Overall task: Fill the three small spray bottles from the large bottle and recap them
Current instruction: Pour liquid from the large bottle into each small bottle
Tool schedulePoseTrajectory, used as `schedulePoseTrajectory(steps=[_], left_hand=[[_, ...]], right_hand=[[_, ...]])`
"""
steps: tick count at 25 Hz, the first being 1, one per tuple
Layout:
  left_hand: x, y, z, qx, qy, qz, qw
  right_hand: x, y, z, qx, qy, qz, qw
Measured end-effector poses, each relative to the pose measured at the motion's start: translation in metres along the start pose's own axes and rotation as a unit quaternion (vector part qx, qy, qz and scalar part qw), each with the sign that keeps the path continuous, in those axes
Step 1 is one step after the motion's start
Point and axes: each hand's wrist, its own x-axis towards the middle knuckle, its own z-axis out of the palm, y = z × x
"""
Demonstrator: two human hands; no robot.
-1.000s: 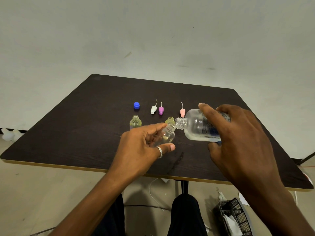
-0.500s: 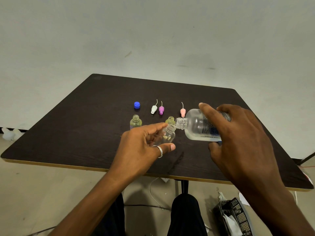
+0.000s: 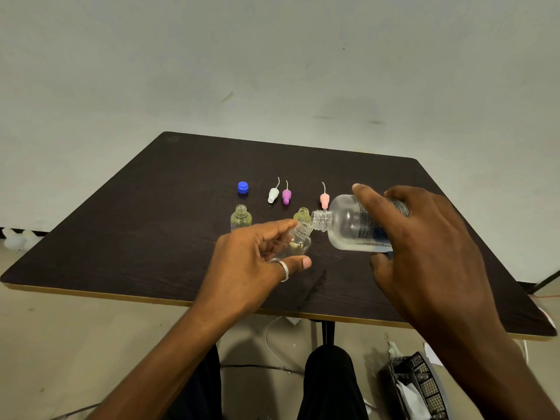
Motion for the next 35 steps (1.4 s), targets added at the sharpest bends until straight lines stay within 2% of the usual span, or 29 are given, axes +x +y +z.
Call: schedulePoseTrajectory(steps=[35], left_hand=[[-0.0006, -0.0024, 0.0018, 0.002, 0.006, 0.0, 1.0]], right_hand=[[-0.0006, -0.0003, -0.0001, -0.016, 0.01, 0.0, 1.0]])
